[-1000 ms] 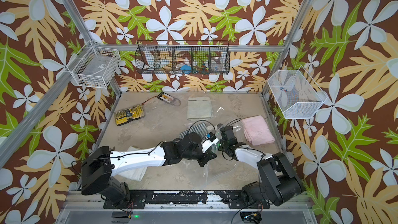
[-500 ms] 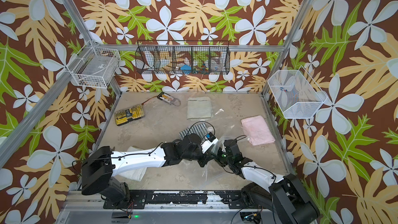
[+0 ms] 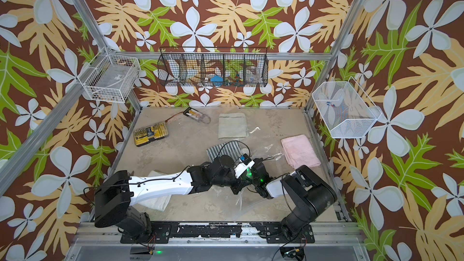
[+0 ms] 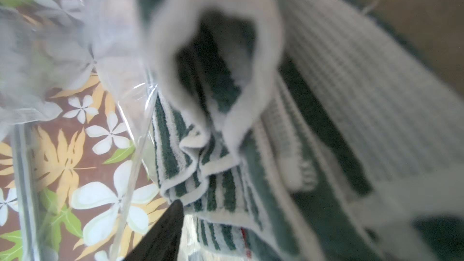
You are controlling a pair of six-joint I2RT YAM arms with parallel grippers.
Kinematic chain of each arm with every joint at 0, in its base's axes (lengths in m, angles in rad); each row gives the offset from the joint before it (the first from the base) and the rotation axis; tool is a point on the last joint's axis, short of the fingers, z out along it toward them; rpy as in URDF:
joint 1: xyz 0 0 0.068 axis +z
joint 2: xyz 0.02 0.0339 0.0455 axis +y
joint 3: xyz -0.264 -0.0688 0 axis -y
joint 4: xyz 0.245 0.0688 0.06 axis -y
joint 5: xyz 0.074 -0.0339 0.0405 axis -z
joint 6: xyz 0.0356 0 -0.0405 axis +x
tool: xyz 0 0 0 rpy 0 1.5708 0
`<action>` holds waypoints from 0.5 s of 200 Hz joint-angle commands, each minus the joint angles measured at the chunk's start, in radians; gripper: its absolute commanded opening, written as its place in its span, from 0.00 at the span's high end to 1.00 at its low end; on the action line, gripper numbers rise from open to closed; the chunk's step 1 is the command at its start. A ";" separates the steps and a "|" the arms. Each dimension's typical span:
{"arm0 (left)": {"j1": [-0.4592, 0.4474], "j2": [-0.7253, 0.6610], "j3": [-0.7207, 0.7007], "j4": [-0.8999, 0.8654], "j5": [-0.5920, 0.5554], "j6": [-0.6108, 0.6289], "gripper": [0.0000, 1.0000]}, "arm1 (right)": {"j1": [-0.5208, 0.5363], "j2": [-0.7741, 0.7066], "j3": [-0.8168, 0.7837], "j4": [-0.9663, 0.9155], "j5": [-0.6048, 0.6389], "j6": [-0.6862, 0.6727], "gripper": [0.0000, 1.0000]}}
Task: Place the folded towel into the vacuum bag
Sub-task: Place the towel in the vacuum bag.
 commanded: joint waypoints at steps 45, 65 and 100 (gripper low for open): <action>0.001 -0.016 -0.018 -0.008 0.028 0.042 1.00 | -0.025 0.058 0.017 0.080 -0.061 -0.193 0.81; 0.003 -0.015 -0.026 -0.009 0.023 0.054 1.00 | -0.029 0.029 0.035 -0.004 -0.164 -0.345 0.88; 0.016 -0.009 -0.040 0.002 0.028 0.066 1.00 | -0.029 -0.028 0.043 -0.167 -0.323 -0.549 0.95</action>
